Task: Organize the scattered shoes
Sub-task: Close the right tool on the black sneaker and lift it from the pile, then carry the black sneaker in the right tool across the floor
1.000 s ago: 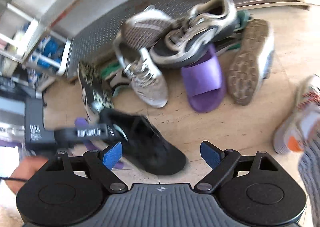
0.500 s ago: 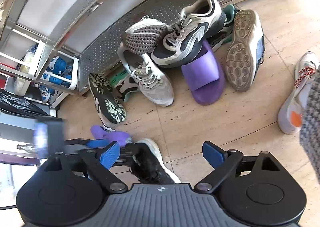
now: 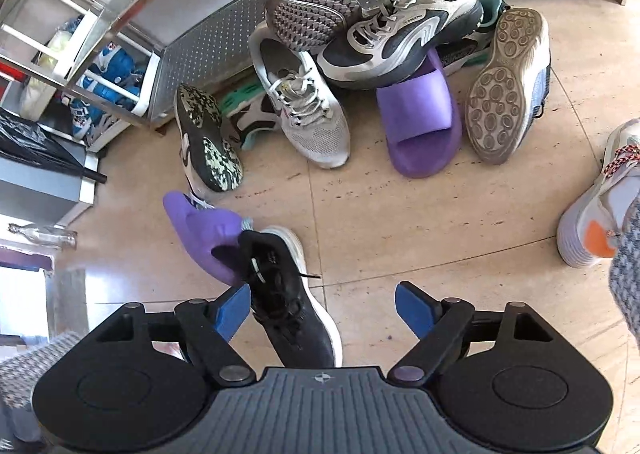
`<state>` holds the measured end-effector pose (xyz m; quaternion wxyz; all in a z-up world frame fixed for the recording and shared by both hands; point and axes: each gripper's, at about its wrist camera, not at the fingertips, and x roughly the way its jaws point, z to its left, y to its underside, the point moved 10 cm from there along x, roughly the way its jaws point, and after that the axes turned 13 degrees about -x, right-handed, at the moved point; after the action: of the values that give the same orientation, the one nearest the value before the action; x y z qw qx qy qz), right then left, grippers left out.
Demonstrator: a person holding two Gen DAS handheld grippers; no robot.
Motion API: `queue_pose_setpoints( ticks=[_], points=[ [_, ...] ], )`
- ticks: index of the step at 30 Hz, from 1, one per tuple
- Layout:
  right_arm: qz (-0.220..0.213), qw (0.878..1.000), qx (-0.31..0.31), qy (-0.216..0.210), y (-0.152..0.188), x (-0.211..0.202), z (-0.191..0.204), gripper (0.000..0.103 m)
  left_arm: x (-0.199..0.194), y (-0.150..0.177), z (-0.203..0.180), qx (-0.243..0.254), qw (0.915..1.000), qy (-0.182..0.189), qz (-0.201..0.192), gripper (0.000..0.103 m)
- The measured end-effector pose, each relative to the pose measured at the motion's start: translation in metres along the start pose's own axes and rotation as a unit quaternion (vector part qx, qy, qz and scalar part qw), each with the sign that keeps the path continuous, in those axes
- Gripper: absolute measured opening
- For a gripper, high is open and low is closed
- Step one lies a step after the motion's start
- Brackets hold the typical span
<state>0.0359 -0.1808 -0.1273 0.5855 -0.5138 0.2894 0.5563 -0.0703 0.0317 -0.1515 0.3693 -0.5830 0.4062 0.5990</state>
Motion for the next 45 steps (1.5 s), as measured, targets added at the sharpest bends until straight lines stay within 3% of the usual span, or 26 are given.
queue_pose_setpoints(
  ticks=[2,5,8,9,12,18,26,28,30,32,33,36,41,43,45],
  points=[
    [0.006,1.000,-0.021,-0.002,0.001,0.006,0.003,0.062,0.002,-0.005,-0.003,0.021,0.9998,0.000,-0.009,0.102],
    [0.024,0.998,-0.050,-0.008,0.005,0.026,0.013,0.040,0.014,-0.031,0.012,0.031,0.9979,-0.037,-0.044,0.102],
    [0.049,0.996,-0.071,-0.014,0.009,0.056,0.023,0.040,0.041,-0.051,0.041,-0.024,0.9973,-0.067,-0.018,0.101],
    [0.059,0.995,-0.073,-0.019,0.010,0.068,0.027,0.041,0.051,-0.057,0.056,-0.070,0.9946,-0.076,0.004,0.100],
    [0.083,0.993,-0.080,-0.031,0.011,0.103,0.035,0.042,0.052,-0.074,0.071,-0.111,0.9926,-0.049,0.008,0.101],
    [0.090,0.984,-0.151,-0.021,-0.001,0.148,0.046,0.041,0.049,-0.083,0.066,-0.073,0.9957,-0.056,-0.002,0.102],
    [0.134,0.941,-0.311,-0.004,0.004,0.182,0.063,0.039,0.060,-0.081,0.046,-0.001,0.9984,-0.056,0.011,0.102],
    [0.145,0.926,-0.350,0.000,0.004,0.191,0.067,0.033,0.062,-0.081,0.047,0.000,0.9983,-0.057,0.014,0.102],
    [0.155,0.909,-0.388,0.004,0.005,0.200,0.071,0.013,0.063,-0.081,0.048,-0.010,0.9983,-0.053,0.019,0.102],
    [0.165,0.890,-0.425,0.009,0.005,0.208,0.074,0.004,0.063,-0.083,0.049,-0.019,0.9984,-0.050,0.020,0.102],
    [0.157,0.888,-0.433,0.001,0.009,0.201,0.075,0.004,0.062,-0.084,0.050,-0.023,0.9984,-0.048,0.019,0.102],
    [0.140,0.894,-0.426,-0.016,0.007,0.185,0.080,0.004,0.061,-0.084,0.051,-0.027,0.9983,-0.048,0.016,0.102],
    [0.126,0.925,-0.356,-0.047,-0.013,0.164,0.090,0.004,0.058,-0.085,0.059,-0.058,0.9971,-0.046,0.017,0.102],
    [0.126,0.939,-0.317,-0.048,-0.023,0.169,0.094,0.004,0.057,-0.087,0.061,-0.065,0.9966,-0.050,0.012,0.102],
    [0.129,0.939,-0.317,-0.028,-0.027,0.182,0.097,0.004,0.055,-0.089,0.064,-0.070,0.9960,-0.055,0.006,0.102]
  ],
)
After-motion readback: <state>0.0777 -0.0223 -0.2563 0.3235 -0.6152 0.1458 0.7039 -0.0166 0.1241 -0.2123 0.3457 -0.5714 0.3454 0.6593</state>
